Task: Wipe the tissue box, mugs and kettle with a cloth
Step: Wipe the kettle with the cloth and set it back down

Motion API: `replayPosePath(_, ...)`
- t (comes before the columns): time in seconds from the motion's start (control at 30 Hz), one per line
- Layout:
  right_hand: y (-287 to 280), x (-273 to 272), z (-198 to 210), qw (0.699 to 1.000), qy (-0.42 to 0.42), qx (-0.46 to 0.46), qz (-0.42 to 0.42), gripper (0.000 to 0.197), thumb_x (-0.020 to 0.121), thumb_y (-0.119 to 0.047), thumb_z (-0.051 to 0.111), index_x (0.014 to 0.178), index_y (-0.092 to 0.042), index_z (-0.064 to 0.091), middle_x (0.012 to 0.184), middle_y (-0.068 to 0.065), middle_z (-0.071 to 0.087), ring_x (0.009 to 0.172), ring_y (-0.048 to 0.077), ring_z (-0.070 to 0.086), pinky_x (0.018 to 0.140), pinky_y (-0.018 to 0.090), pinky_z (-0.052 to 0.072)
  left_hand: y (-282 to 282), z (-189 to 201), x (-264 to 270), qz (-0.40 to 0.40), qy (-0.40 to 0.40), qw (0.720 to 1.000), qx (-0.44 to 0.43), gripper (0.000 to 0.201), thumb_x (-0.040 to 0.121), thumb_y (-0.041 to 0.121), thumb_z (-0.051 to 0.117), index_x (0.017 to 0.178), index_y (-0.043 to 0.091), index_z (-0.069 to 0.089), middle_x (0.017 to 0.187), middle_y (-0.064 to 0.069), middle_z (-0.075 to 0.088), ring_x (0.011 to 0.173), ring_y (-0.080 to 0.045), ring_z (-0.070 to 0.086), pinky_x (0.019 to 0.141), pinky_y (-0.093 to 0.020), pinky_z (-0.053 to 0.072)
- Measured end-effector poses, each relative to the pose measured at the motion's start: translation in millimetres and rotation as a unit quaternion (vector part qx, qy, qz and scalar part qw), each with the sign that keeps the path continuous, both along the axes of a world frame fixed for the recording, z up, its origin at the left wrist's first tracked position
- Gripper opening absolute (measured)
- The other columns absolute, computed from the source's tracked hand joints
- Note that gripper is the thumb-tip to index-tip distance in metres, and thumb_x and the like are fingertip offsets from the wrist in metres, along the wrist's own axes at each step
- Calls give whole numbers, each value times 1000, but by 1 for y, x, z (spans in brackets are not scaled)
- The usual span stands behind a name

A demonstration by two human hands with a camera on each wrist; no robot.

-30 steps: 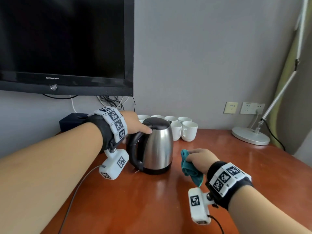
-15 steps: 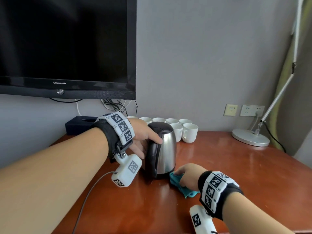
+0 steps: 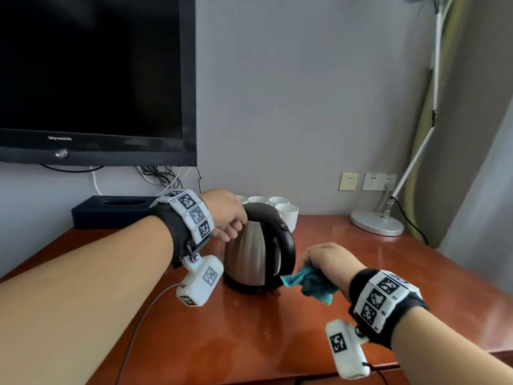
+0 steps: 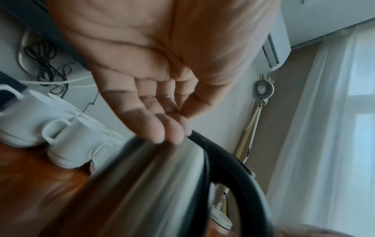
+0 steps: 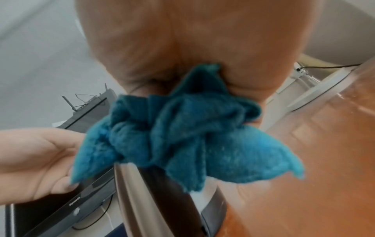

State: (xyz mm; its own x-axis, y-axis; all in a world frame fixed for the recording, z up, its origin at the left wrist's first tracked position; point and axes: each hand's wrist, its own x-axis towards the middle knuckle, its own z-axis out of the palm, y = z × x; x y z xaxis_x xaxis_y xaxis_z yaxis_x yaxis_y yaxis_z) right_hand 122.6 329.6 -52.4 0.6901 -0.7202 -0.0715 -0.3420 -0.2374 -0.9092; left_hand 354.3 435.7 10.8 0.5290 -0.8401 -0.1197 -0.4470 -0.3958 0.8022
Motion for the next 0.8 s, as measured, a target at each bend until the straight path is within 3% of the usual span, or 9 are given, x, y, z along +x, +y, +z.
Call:
replayPosePath(0.1, 5, 6, 4, 999, -34, 5, -11, 12, 94, -11, 56, 85, -4, 58, 68, 21, 65, 58, 33, 63, 56, 41, 56, -3, -2, 12, 60, 24, 998, -16, 9, 100, 10, 59, 93, 7, 62, 72, -7, 61, 47, -16, 60, 44, -27, 53)
replayPosePath(0.23, 13, 16, 2, 996, 21, -89, 4, 27, 94, -41, 72, 103, -16, 65, 73, 3, 77, 59, 23, 72, 50, 28, 56, -7, -17, 21, 98, 39, 993, -42, 14, 103, 11, 55, 89, 15, 54, 82, -6, 55, 68, -19, 58, 65, -31, 54)
replayPosePath(0.37, 13, 23, 1, 990, 60, -130, 7, 24, 94, -40, 70, 92, -16, 70, 74, 5, 78, 65, 27, 76, 65, 39, 65, -11, -28, 26, 115, 86, 988, -64, 21, 100, 38, 65, 103, 18, 57, 91, -4, 59, 92, -24, 65, 87, -41, 60)
replayPosePath(0.43, 12, 25, 2, 989, 68, -132, 2, 25, 93, -42, 70, 90, -17, 72, 74, 5, 78, 66, 27, 76, 69, 43, 65, -12, -31, 28, 116, 117, 984, -71, 23, 100, 42, 65, 94, 22, 58, 88, -3, 56, 88, -23, 64, 82, -40, 60)
replayPosePath(0.5, 13, 24, 3, 984, 82, -159, -8, 26, 92, -46, 70, 89, -20, 72, 72, 1, 77, 65, 22, 76, 67, 37, 64, -12, -34, 27, 106, 144, 981, -71, 23, 96, 48, 67, 91, 26, 59, 88, -5, 59, 80, -21, 65, 75, -35, 58)
replayPosePath(0.57, 16, 23, 4, 984, 82, -159, -12, 28, 93, -48, 70, 91, -20, 72, 72, 1, 77, 64, 24, 76, 62, 35, 63, -16, -43, 31, 92, 175, 978, -69, 47, 77, 63, 74, 106, 26, 69, 104, -10, 71, 91, -23, 72, 83, -34, 59)
replayPosePath(0.63, 17, 22, 5, 986, 85, -145, -10, 30, 94, -47, 69, 93, -18, 72, 73, 5, 77, 65, 31, 76, 62, 42, 65, -22, -52, 35, 84, 203, 972, -83, 73, 63, 71, 77, 119, 24, 72, 105, -7, 71, 91, -21, 70, 86, -32, 54)
replayPosePath(0.7, 18, 21, 4, 986, 89, -141, -10, 30, 94, -48, 67, 92, -18, 71, 72, 6, 77, 67, 34, 76, 64, 46, 64, -22, -54, 28, 74, 232, 964, -104, 59, 80, 65, 76, 120, 22, 72, 98, 0, 73, 80, -17, 67, 81, -29, 52)
replayPosePath(0.8, 16, 21, 0, 978, 93, -183, -28, 29, 92, -52, 67, 84, -24, 71, 70, -3, 75, 64, 17, 72, 69, 36, 60, -25, -61, 22, 43, 263, 957, -117, 32, 97, 52, 67, 105, 21, 72, 83, 4, 80, 85, -15, 72, 90, -31, 53)
